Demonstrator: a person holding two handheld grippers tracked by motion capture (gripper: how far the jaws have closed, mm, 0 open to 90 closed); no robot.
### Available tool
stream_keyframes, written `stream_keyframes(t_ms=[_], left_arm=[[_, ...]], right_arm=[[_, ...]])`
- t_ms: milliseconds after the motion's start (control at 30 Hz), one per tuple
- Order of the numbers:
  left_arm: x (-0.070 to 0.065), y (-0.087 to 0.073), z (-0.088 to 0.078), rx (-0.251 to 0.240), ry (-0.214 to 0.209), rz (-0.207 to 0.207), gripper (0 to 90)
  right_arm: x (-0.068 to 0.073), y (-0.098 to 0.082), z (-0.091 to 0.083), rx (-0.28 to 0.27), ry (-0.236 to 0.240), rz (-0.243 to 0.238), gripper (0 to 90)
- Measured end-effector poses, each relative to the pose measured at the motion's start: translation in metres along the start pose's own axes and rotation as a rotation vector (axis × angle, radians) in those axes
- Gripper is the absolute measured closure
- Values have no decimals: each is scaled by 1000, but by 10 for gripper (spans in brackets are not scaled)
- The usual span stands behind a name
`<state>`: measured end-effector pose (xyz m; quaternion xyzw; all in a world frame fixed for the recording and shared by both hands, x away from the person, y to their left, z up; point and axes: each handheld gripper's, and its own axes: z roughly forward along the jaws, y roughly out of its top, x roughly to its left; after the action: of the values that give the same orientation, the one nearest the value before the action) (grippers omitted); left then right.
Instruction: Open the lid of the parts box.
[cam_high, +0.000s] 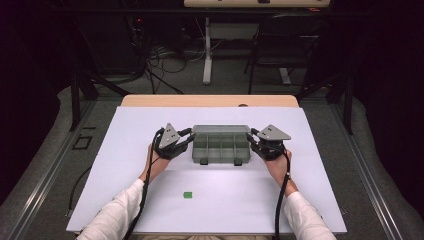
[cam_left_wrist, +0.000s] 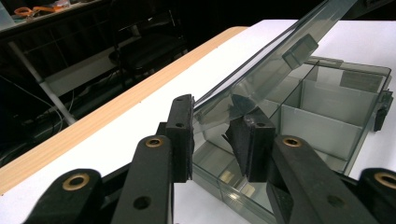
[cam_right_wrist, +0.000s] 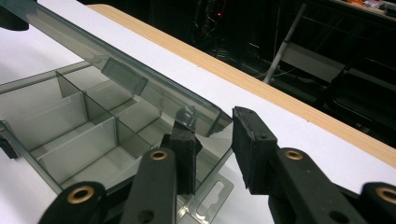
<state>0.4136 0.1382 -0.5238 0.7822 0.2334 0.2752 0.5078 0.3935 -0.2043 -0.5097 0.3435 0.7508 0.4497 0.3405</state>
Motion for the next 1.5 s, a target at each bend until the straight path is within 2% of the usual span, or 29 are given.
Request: stream_keyframes(t_ms=[267,467,700,1000,1500], left_arm=[[6,5,1,5,-13,-26,716],[8,7,2,16,-18,-16,720],[13,11,3,16,-29,-45,730],[19,14,5,29,-41,-58,737],[26,18,7,34,-50,-82,757]], right_arm=[[-4,3,2,9,2,22,729],[-6,5,4,17,5,22,739],[-9,9,6,27,10,31,746],[-15,13,8,36,27,55,753],[-21,18,13,43,25,91,772]])
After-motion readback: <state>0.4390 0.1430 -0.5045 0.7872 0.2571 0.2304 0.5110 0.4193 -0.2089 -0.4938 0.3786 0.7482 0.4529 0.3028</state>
